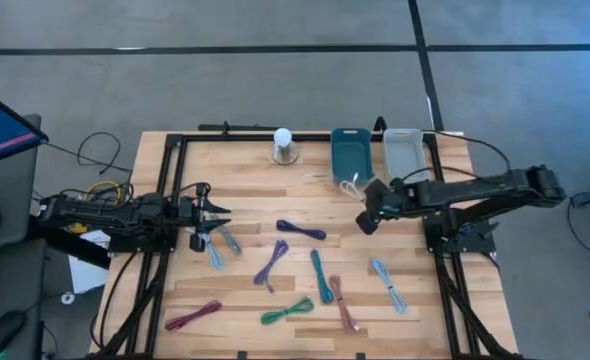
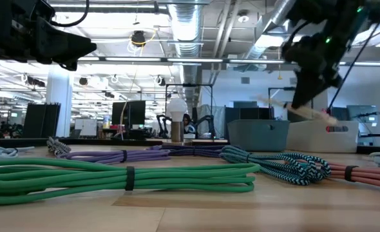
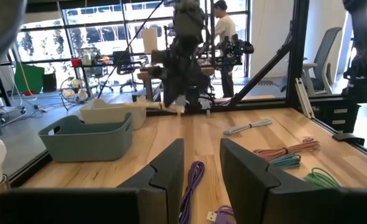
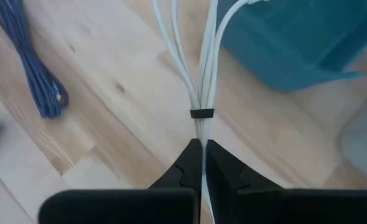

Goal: Pick & Place USB Port
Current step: Put the white charger cable into the gray bin

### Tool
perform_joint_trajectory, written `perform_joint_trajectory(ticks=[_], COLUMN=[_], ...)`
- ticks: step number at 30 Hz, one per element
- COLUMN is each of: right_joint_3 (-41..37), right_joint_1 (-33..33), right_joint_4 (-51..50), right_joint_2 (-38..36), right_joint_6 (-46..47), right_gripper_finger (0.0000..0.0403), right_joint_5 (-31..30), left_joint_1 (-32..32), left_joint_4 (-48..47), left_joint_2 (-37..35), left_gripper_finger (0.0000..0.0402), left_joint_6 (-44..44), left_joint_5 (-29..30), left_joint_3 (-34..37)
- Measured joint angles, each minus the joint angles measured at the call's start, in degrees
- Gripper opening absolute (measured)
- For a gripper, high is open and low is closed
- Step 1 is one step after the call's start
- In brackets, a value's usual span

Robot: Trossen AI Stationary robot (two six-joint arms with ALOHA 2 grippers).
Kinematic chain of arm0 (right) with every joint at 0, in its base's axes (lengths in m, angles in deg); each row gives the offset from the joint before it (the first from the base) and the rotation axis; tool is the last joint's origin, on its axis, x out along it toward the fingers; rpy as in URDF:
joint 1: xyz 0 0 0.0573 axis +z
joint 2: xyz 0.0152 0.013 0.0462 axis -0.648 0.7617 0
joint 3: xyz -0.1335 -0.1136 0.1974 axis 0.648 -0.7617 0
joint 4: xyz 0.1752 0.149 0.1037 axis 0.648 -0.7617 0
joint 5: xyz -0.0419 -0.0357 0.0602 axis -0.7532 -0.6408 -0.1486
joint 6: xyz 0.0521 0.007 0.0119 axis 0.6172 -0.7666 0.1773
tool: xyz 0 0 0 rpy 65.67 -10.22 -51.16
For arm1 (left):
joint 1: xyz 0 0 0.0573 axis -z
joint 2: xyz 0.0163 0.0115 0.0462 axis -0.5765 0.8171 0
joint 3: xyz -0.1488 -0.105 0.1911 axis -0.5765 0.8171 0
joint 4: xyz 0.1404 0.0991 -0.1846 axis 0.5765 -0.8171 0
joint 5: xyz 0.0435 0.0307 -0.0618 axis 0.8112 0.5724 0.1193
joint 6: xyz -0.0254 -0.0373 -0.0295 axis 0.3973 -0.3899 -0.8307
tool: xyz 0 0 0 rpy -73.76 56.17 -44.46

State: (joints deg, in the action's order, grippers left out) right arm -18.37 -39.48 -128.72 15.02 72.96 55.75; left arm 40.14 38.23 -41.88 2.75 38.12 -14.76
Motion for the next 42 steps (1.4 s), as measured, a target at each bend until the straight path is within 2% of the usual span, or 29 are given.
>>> perform_joint_trajectory(ticks=[9, 14, 26, 34, 39, 42], right_joint_3=[8.4, 11.4, 11.5, 11.5, 11.1, 8.0], right_joint_1=[-2.8, -6.2, -19.7, -26.5, -31.7, -34.4], right_joint_4=[-17.1, -20.7, -22.7, -19.8, -19.4, -16.2], right_joint_2=[-10.0, -12.0, -12.8, -12.9, -12.9, -12.9], right_joint_6=[-0.3, -4.9, -15.6, -22.3, -25.1, -25.6], right_gripper_finger=[0.0001, 0.0, 0.0, 0.0, 0.0, 0.0], right_joint_5=[-10.9, -14.7, -15.1, -15.1, -13.0, -11.0], left_joint_1=[0.0, 0.0, 0.0, 0.0, 0.0, 0.0], left_joint_4=[0.0, 0.0, 0.0, 0.0, 0.0, 0.0], left_joint_2=[0.1, 0.1, 0.1, 0.1, 0.1, 0.1], left_gripper_finger=[0.0104, 0.0104, 0.0104, 0.0104, 0.0104, 0.0104], left_joint_6=[0.0, 0.0, 0.0, 0.0, 0.0, 0.0], left_joint_5=[0.2, 0.2, 0.2, 0.2, 0.2, 0.2], left_joint_3=[0.0, 0.0, 0.0, 0.0, 0.0, 0.0])
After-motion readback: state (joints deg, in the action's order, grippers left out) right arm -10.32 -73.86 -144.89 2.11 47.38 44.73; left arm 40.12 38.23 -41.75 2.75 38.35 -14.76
